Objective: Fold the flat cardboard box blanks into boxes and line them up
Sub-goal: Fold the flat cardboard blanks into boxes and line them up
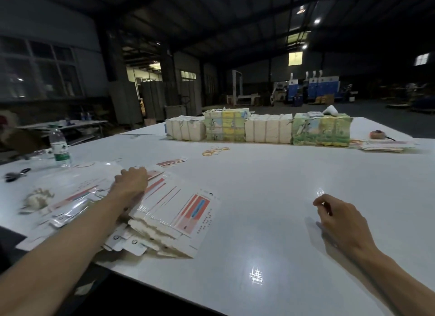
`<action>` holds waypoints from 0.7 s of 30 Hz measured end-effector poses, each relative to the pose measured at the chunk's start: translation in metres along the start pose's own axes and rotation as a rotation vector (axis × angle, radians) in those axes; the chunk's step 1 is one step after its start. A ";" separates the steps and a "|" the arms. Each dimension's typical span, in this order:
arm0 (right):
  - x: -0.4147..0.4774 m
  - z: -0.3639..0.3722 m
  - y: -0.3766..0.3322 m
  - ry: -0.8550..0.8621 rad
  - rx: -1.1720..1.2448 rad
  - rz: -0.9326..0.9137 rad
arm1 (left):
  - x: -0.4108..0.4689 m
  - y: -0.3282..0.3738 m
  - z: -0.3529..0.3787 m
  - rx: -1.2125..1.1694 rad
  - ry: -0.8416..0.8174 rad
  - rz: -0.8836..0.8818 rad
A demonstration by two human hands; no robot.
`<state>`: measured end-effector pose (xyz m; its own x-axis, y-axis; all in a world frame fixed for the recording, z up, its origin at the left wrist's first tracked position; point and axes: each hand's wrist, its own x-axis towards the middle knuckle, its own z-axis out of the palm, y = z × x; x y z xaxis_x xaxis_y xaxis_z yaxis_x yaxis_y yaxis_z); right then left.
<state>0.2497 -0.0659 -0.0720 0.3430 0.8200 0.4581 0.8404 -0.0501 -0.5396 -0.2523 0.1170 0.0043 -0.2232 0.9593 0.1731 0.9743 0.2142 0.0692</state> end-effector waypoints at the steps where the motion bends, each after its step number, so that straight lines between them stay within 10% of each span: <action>1: 0.000 0.000 0.000 -0.002 0.005 0.007 | -0.002 -0.005 0.002 -0.009 0.000 0.016; 16: 0.003 0.004 0.003 0.014 0.056 0.012 | -0.019 0.017 -0.053 -0.007 0.198 0.073; 21: 0.007 0.004 0.006 0.024 0.075 -0.023 | -0.041 0.078 -0.069 -0.535 -0.083 0.301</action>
<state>0.2549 -0.0585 -0.0749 0.3345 0.8065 0.4875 0.8146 0.0126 -0.5799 -0.1692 0.0814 0.0705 0.0828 0.9791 0.1858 0.8395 -0.1690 0.5164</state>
